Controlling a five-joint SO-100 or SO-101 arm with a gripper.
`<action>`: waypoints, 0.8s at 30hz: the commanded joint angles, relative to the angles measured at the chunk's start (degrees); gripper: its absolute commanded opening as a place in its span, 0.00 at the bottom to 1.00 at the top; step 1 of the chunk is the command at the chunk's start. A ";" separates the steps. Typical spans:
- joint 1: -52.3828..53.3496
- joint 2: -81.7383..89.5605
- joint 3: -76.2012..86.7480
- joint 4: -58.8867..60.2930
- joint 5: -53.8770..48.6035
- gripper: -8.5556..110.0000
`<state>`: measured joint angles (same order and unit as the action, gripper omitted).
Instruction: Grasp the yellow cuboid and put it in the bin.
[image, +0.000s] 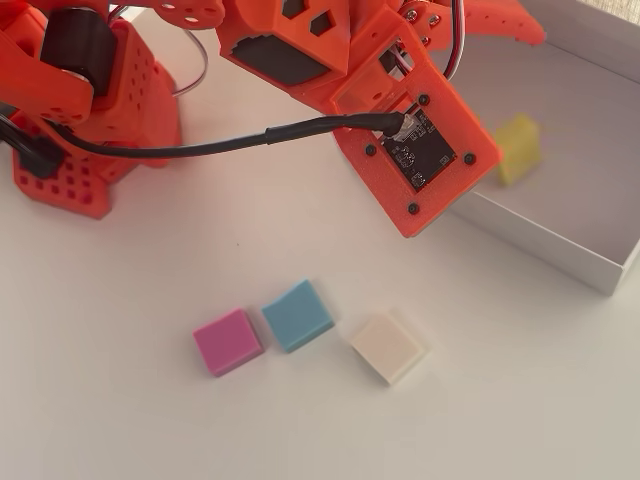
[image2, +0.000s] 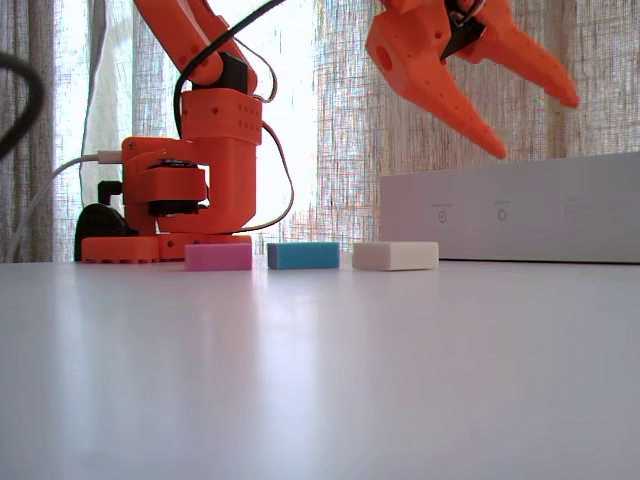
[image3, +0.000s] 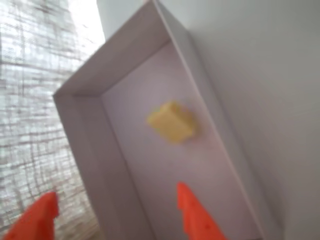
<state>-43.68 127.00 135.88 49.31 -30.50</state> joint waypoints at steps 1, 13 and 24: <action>0.00 1.93 -0.18 -1.23 -0.35 0.38; 21.01 24.79 1.23 -12.30 0.09 0.34; 33.40 53.26 13.18 6.77 8.79 0.32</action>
<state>-11.69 175.87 148.71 49.75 -24.61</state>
